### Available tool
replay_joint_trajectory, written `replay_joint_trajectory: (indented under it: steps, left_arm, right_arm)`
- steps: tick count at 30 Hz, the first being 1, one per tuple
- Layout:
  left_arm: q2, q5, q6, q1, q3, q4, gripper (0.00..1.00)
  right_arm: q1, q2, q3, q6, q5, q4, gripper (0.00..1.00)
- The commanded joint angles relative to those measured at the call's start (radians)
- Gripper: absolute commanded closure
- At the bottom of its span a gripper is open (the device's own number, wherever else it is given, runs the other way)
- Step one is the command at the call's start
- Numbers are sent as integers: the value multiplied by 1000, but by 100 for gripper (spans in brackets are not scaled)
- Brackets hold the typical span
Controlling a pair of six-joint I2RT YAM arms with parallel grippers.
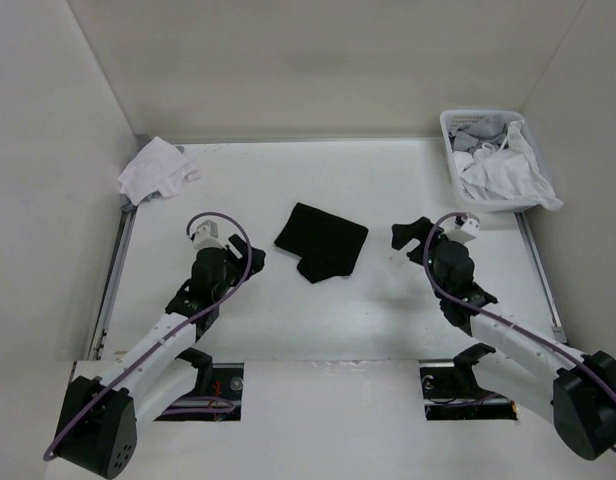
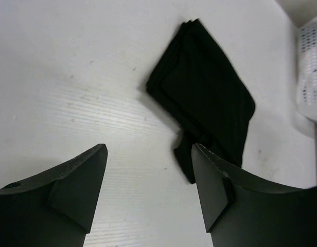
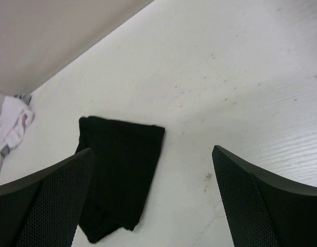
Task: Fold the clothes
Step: Fold the tank top
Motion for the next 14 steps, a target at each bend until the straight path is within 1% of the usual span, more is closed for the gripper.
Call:
replay_joint_trajectory:
  steps: [1, 7, 12, 14]
  left_arm:
    - [20, -26, 10, 11, -10, -46, 35]
    - [38, -20, 4, 58, -3, -36, 35]
    - [61, -18, 16, 63, -4, -15, 37]
    - [80, -18, 18, 63, 0, -15, 35]
  right_arm:
    - [-37, -17, -8, 38, 55, 17, 0]
    - [-70, 14, -7, 54, 40, 11, 0]
    - [-70, 31, -4, 54, 39, 16, 0]
    - [-70, 40, -1, 54, 34, 16, 0]
